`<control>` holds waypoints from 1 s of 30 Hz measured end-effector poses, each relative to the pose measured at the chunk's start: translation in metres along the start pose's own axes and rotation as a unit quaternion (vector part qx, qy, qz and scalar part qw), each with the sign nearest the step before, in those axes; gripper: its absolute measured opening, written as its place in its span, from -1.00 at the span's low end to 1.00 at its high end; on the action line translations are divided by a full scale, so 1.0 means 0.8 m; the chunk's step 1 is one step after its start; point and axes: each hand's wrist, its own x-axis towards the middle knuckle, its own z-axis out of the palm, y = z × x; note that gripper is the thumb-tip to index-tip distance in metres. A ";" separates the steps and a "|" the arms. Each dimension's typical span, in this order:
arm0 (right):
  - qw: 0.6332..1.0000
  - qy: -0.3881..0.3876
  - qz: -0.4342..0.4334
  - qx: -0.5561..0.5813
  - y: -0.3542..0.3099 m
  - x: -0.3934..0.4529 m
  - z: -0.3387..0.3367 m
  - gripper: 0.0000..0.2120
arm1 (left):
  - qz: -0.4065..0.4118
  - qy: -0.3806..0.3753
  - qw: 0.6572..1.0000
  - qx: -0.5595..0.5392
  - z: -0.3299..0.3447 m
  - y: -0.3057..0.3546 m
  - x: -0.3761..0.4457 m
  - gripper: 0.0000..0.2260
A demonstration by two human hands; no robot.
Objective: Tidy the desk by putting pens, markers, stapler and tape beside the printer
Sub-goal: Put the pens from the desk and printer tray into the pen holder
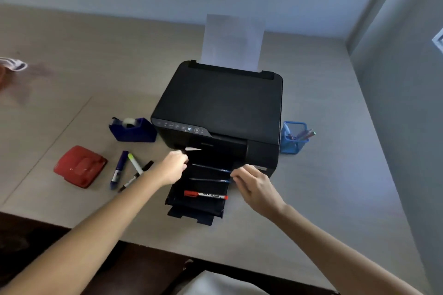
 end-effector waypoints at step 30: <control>0.904 -0.197 0.334 -0.178 0.010 0.088 0.120 -0.66 | 0.159 0.145 0.971 -0.109 0.098 -0.111 0.022 -0.94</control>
